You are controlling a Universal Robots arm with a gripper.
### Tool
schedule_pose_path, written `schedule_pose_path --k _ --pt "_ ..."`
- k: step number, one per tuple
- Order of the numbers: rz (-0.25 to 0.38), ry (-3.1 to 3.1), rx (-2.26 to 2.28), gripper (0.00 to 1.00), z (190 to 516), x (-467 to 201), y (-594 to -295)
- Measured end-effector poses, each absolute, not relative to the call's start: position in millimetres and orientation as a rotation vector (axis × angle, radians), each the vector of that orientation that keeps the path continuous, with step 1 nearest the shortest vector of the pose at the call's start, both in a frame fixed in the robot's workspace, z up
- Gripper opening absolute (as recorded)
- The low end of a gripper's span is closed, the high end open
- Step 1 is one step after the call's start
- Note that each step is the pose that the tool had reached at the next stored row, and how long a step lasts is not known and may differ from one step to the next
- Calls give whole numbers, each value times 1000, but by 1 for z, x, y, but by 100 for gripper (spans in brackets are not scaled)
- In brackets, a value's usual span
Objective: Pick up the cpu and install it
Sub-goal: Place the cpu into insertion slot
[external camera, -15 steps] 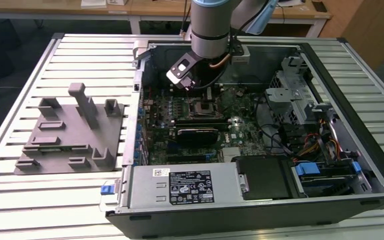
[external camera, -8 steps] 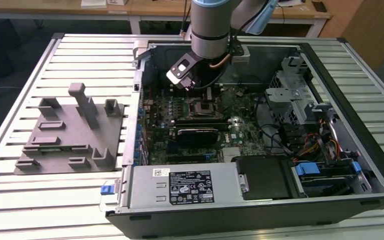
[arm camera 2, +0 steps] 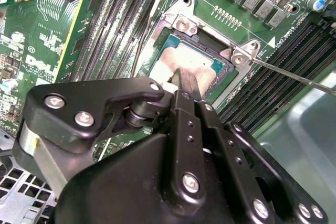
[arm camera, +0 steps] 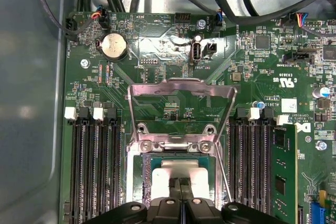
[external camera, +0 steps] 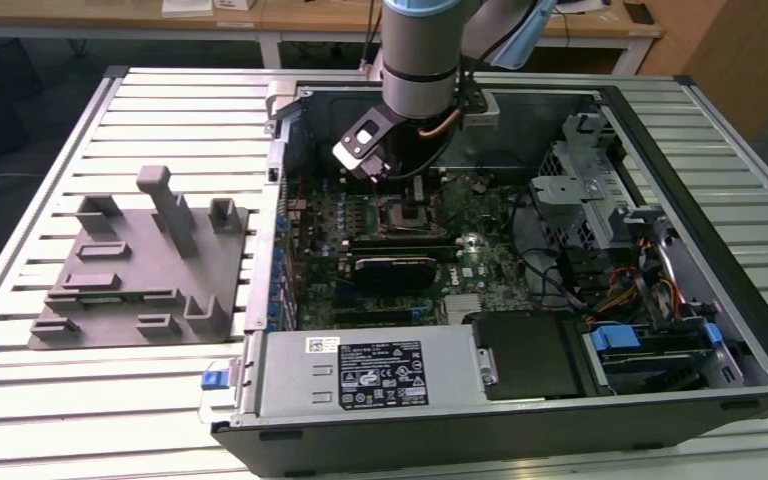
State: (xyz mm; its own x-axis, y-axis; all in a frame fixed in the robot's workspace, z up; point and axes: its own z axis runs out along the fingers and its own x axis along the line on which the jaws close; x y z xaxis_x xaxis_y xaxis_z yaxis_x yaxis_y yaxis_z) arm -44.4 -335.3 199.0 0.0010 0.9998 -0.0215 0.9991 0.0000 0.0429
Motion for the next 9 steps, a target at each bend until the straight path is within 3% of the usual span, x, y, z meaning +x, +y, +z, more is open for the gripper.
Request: schedule_pose_path --k 9 --pt "24 2189 2190 11 198 -44 -335"
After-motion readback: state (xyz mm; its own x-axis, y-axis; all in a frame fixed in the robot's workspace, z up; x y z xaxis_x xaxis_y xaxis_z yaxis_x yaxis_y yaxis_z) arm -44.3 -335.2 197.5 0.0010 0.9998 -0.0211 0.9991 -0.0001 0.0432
